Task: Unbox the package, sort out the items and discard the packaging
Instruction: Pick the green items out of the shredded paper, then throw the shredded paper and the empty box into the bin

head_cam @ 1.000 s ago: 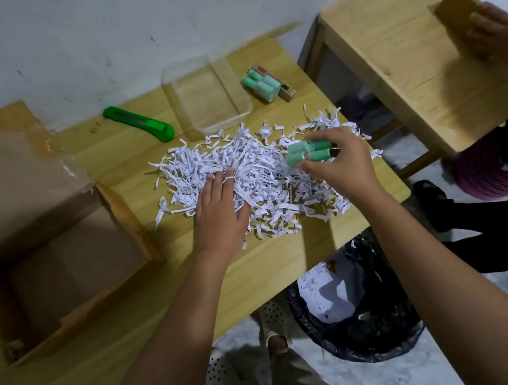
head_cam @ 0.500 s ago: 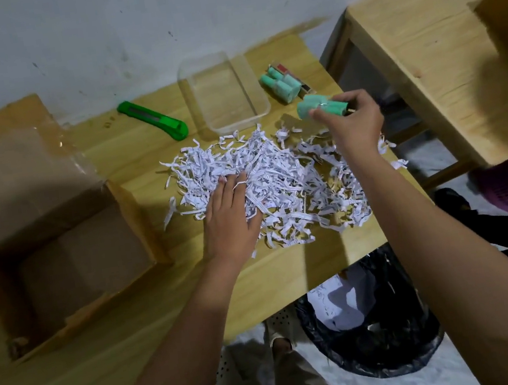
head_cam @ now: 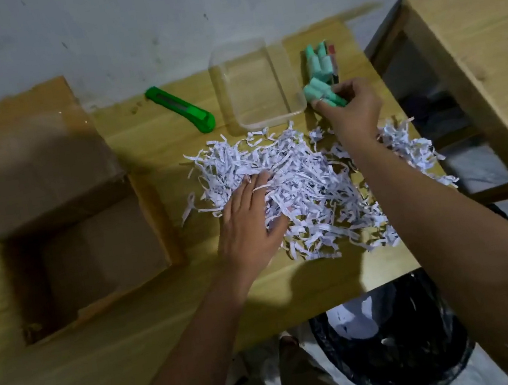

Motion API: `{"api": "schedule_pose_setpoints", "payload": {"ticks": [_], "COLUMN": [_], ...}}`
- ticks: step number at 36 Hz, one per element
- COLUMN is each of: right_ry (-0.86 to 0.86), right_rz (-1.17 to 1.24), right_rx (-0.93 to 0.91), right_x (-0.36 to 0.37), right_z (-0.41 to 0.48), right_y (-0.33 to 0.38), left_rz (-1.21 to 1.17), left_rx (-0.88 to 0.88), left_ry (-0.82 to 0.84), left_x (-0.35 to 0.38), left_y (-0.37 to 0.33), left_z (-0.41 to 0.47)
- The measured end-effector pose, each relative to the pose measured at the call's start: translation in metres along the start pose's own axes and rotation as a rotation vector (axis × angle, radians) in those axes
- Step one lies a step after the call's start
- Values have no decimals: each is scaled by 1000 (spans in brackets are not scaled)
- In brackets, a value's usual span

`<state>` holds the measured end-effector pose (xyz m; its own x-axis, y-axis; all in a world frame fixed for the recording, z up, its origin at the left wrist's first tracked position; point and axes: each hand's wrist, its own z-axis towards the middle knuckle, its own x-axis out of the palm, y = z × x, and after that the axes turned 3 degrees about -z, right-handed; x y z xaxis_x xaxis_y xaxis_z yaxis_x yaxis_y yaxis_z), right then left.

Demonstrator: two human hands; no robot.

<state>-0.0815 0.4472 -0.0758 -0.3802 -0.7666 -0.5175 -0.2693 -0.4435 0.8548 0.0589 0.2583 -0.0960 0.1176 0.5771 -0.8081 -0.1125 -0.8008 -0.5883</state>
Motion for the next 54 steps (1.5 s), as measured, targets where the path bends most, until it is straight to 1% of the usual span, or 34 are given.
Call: {"api": "schedule_pose_setpoints", "payload": {"ticks": [4, 6, 8, 11, 13, 14, 16, 19, 21, 23, 26, 29, 30, 32, 35, 37, 39, 41, 43, 46, 48, 50, 52, 54], "right_ry": [94, 82, 47, -31, -88, -116, -142, -105, -64, -41, -3, 90, 97, 59, -41, -34, 66, 194, 309, 425, 461, 429, 347, 268], "right_rz": [-86, -116, -114, -124, -156, -177, -195, -216, -247, -256, -255, -224, -208, -177, -136, -177, -218, -284, -342, -314, -279, -230, -178, -161], "right_rx": [-41, -86, -134, -224, -252, -251, -207, -67, 1, 29, -17, -141, -183, -230, -243, -269, -243, -206, -222, -243, -247, -254, -231, -187], "right_x": [-1, -10, -24, -53, -74, -83, -98, -107, -105, -97, -77, -60, -57, -57, -66, -72, -71, -63, -55, -51, -56, -67, -83, -99], "right_z": [-7, -14, -24, -37, -43, -46, -49, -53, -57, -62, -72, -83, -85, -83, -65, -48, -32, -21, -22, -35, -45, -57, -72, -89], "right_y": [4, 7, 9, 7, -2, -8, -23, -47, -61, -66, -61, -49, -44, -40, -35, -31, -24, -19, -15, -16, -21, -29, -38, -48], "left_rz": [-2, -54, -128, -112, -77, -84, -106, -152, -124, -123, -250, -317, -341, -375, -477, -521, -497, -448, -406, -367, -386, -427, -438, -355], "left_rx": [87, 136, 166, 91, -28, -93, -176, -232, -238, -214, -137, 2, 25, 16, -72, -138, -152, -168, -182, -110, -73, -59, -56, -100], "left_ry": [-68, -125, -216, -348, -424, -434, -427, -384, -381, -381, -335, -283, -268, -271, -339, -383, -326, -215, -139, -99, -105, -138, -172, -195], "left_x": [-6, -9, -14, -22, -26, -26, -23, -13, -8, -6, -4, -2, -3, -7, -14, -20, -23, -21, -14, -6, -9, -9, -11, -13], "left_y": [1, 1, 1, 2, 5, 8, 16, 23, 21, 15, 5, -3, -7, -8, -3, -5, -8, -9, -8, -9, -11, -8, -3, 8], "left_z": [-1, -1, -1, 5, 14, 19, 31, 43, 47, 48, 45, 41, 39, 39, 42, 46, 55, 65, 71, 64, 52, 43, 34, 27]}}
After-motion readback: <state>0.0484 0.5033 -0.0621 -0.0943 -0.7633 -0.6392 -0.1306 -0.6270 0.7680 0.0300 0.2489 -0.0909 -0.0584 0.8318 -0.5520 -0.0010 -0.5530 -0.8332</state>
